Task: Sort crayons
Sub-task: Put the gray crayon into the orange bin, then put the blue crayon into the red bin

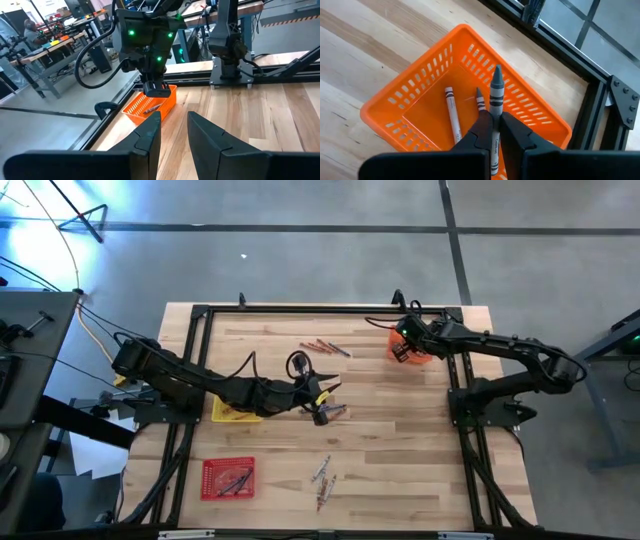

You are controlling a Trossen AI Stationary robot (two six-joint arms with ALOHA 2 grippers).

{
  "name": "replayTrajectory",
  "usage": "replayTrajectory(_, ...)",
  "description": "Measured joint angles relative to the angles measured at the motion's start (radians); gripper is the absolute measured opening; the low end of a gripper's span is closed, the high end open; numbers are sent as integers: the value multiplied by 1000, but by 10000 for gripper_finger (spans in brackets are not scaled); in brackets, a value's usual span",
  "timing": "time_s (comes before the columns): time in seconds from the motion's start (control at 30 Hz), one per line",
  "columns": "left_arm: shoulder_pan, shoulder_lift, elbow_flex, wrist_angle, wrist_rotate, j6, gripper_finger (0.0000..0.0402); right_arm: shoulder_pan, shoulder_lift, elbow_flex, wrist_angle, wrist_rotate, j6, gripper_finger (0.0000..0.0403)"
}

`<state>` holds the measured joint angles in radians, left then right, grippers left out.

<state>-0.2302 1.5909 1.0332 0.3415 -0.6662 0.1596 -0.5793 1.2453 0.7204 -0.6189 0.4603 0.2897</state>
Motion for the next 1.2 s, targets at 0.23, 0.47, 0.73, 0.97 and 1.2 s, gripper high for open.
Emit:
replayTrajectory(0.23, 0, 0, 0, 0, 0, 0, 83, 0, 0, 0, 0, 0, -1, 9)
replayTrajectory(0.47, 0, 0, 0, 0, 0, 0, 83, 0, 0, 0, 0, 0, -2, 12)
replayTrajectory(0.73, 0, 0, 0, 0, 0, 0, 83, 0, 0, 0, 0, 0, -3, 62)
replayTrajectory(0.97, 0, 0, 0, 0, 0, 0, 83, 0, 0, 0, 0, 0, -3, 102)
replayTrajectory(1.2, 0, 0, 0, 0, -8, 0, 83, 0, -1, 43, -21, -20, -3, 107)
